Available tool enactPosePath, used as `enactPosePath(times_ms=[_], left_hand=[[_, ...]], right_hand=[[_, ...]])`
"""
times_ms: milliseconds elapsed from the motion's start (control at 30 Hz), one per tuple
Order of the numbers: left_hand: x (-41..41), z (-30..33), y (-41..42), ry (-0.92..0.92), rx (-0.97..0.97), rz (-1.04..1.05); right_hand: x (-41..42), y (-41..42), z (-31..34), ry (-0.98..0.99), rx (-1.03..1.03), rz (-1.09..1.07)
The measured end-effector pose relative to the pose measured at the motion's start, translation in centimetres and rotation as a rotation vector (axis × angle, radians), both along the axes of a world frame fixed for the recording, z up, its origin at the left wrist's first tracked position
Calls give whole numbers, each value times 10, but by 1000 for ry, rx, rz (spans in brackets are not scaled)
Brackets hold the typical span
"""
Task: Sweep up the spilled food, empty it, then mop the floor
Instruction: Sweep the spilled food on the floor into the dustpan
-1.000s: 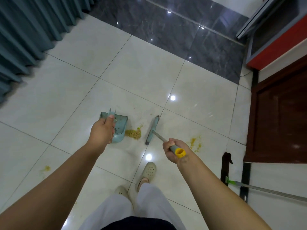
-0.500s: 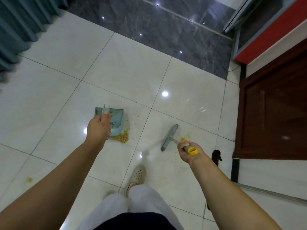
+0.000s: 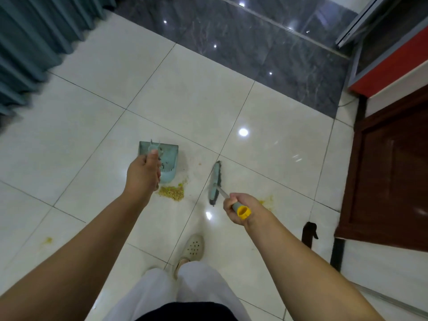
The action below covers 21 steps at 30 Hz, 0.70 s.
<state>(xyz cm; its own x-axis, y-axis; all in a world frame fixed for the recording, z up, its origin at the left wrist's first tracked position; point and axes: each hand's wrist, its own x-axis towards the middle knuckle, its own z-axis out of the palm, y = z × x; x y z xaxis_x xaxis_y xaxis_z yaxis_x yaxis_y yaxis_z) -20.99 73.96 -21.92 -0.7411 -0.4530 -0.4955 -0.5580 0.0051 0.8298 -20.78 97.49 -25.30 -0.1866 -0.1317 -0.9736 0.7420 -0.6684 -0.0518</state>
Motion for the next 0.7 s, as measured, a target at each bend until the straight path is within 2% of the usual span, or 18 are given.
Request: enactPosePath(times_ms=[200, 367, 700], left_hand=[[-1, 4, 0, 12, -23, 8], [-3, 6, 2, 12, 61, 39], [-8, 2, -15, -7, 11, -21]], right_hand=[[-1, 6, 2, -16, -107, 24], [-6, 34, 8, -6, -186, 46], [-49, 48, 13, 94, 112, 190]])
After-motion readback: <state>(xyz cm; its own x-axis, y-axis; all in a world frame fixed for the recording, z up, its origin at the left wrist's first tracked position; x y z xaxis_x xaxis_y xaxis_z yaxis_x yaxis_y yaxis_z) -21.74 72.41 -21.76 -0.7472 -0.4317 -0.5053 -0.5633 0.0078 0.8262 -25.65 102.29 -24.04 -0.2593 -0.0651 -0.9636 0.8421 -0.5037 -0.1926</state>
